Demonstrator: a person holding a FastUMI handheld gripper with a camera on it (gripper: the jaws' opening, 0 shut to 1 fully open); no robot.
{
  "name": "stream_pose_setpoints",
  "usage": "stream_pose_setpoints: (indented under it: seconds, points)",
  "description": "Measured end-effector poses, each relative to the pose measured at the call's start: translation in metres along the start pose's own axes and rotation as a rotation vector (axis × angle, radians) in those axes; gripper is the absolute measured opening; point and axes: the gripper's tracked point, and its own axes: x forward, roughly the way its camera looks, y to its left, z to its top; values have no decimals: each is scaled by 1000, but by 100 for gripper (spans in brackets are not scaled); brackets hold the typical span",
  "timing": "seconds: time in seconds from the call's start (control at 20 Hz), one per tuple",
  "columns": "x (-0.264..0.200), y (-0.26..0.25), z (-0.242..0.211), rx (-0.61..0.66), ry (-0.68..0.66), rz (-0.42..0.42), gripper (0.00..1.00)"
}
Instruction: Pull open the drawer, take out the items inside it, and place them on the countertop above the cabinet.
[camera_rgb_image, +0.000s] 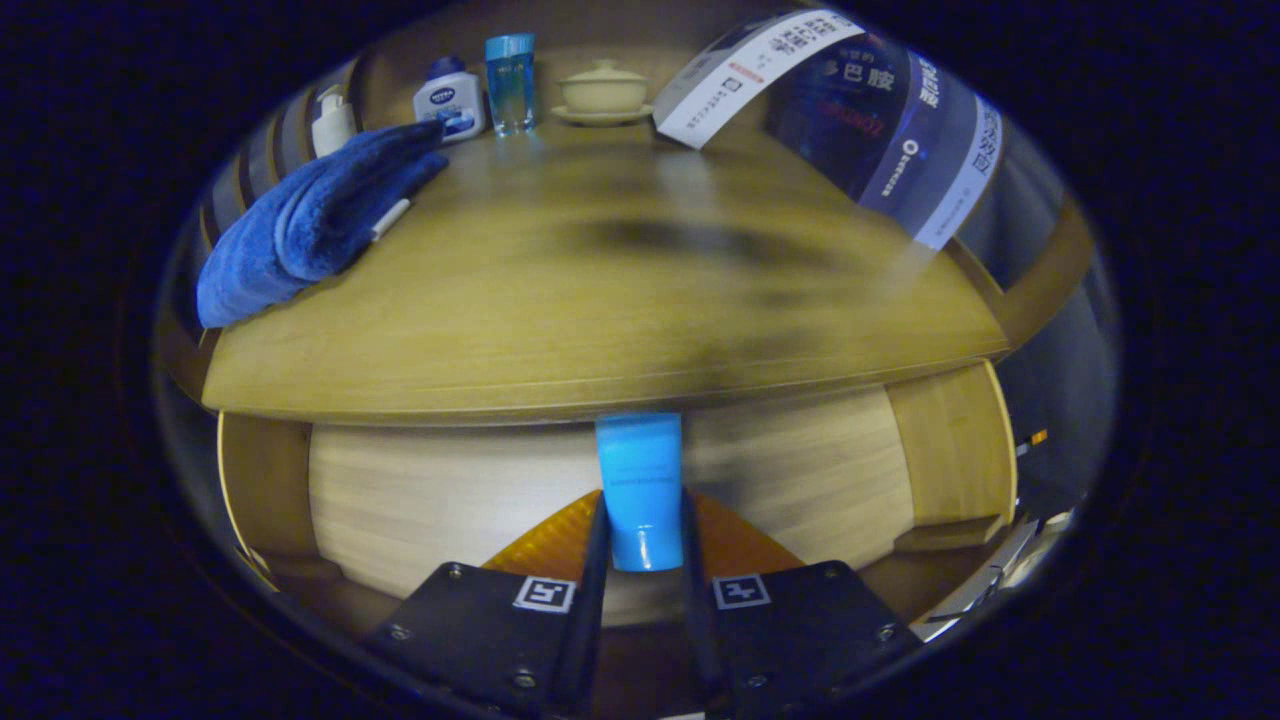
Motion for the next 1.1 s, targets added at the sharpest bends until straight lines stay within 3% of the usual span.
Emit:
stream_pose_setpoints:
  seconds: [0.35, 1.1]
  points:
    - [-50, -15, -11, -16, 1, -127, 36]
    - [-130, -15, -29, 23, -57, -241, 36]
